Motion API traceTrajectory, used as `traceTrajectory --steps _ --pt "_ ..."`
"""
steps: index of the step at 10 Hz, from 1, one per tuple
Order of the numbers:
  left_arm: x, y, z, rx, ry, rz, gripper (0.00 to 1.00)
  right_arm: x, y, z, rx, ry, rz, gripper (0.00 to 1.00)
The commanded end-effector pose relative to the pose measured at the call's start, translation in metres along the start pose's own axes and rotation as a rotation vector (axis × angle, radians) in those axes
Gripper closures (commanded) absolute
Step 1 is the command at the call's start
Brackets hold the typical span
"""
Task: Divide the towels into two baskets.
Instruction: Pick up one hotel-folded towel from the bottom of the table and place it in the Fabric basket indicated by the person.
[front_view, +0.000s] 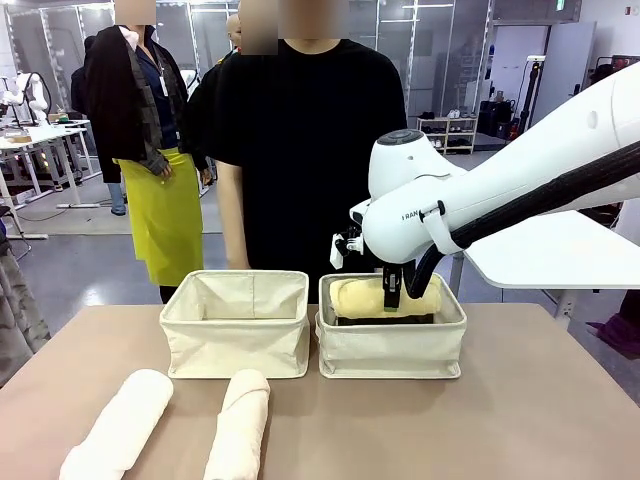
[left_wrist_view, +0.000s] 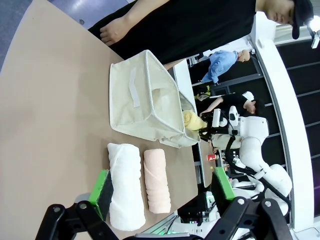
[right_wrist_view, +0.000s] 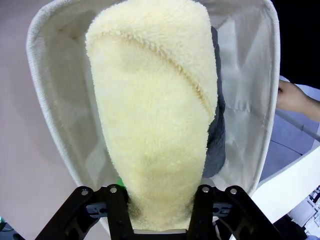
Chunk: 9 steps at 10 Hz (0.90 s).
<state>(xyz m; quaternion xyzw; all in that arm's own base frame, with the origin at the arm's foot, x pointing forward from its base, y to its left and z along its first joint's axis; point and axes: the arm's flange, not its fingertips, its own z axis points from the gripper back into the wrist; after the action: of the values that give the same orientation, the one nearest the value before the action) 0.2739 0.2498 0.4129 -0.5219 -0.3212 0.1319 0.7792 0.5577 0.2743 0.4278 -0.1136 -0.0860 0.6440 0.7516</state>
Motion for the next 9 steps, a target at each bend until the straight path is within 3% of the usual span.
traceTrajectory --steps 1,3,6,7,9 --pt "0.0002 -0.0005 0.0024 -0.009 -0.009 -0.003 0.0 -0.0008 -0.0077 -0.0068 0.022 -0.033 0.053 0.58" --pt "0.0002 -0.0005 0.0024 -0.009 -0.009 -0.003 0.0 -0.0034 -0.0078 -0.0151 0.068 -0.044 0.063 0.55" --pt "0.0002 -0.0005 0.0024 -0.009 -0.009 -0.003 0.0 -0.0071 -0.0064 -0.0137 0.073 -0.058 0.067 0.08" --pt "0.0002 -0.0005 0.0024 -0.009 -0.009 -0.003 0.0 -0.0073 -0.0048 -0.0118 0.07 -0.059 0.073 0.0" --pt "0.0002 -0.0005 0.0024 -0.009 -0.009 -0.003 0.0 -0.0094 -0.0046 -0.0081 0.072 -0.062 0.064 0.0"
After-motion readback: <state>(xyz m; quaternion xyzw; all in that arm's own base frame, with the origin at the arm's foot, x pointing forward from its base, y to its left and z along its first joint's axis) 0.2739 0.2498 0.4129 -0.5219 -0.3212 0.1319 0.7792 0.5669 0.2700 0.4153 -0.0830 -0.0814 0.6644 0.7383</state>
